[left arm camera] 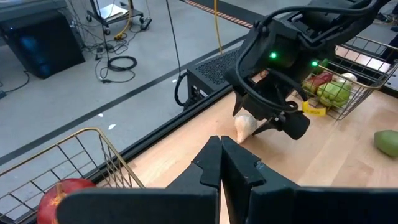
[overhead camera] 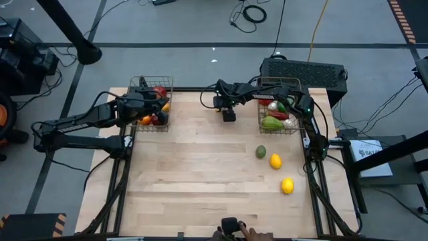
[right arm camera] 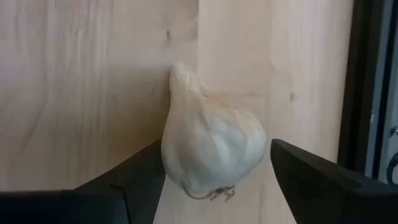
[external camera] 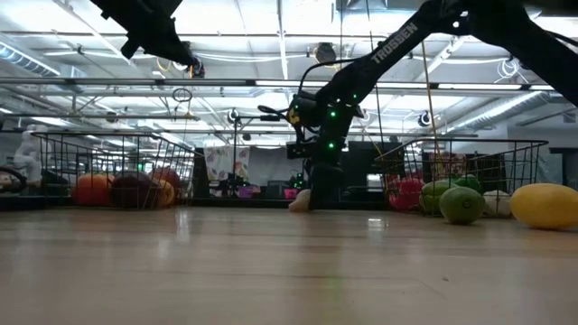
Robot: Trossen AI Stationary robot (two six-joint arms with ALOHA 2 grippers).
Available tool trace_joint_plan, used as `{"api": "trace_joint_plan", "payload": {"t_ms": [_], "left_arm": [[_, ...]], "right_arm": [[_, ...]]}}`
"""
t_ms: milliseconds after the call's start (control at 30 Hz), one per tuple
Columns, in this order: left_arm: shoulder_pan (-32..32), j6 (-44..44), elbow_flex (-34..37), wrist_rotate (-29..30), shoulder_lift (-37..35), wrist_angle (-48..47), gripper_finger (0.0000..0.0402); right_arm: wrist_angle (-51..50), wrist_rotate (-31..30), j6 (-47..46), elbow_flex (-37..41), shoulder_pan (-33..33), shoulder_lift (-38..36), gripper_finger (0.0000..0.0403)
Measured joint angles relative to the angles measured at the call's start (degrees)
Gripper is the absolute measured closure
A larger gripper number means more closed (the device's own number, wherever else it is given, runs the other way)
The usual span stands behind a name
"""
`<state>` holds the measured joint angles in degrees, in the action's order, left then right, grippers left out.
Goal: Sort produce into baskets
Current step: Put the garlic into the right wire basket
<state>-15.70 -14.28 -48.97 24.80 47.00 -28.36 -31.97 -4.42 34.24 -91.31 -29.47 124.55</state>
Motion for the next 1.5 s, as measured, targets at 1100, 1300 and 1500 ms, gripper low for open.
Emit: {"api": "trace_joint_plan", "payload": {"t_ms": [1100,1300,1500], "left_arm": [[0.00,0.04,-0.04,-0.79,0.00,-0.02,0.0395],[-0.01,0.08,-0.04,-0.79,0.00,-0.02,0.0395],[-0.02,0.09,-0.04,-0.79,0.00,-0.14,0.0395]], "right_arm": [[-2.16,-3.32,-0.50,-0.02,2.18,-2.45,0.0227],[-5.59,-4.25,-1.15,-0.02,2.25,-3.09,0.0231],[-13.79,-4.59,-4.19,-1.85,2.66,-5.64,0.0231]]}}
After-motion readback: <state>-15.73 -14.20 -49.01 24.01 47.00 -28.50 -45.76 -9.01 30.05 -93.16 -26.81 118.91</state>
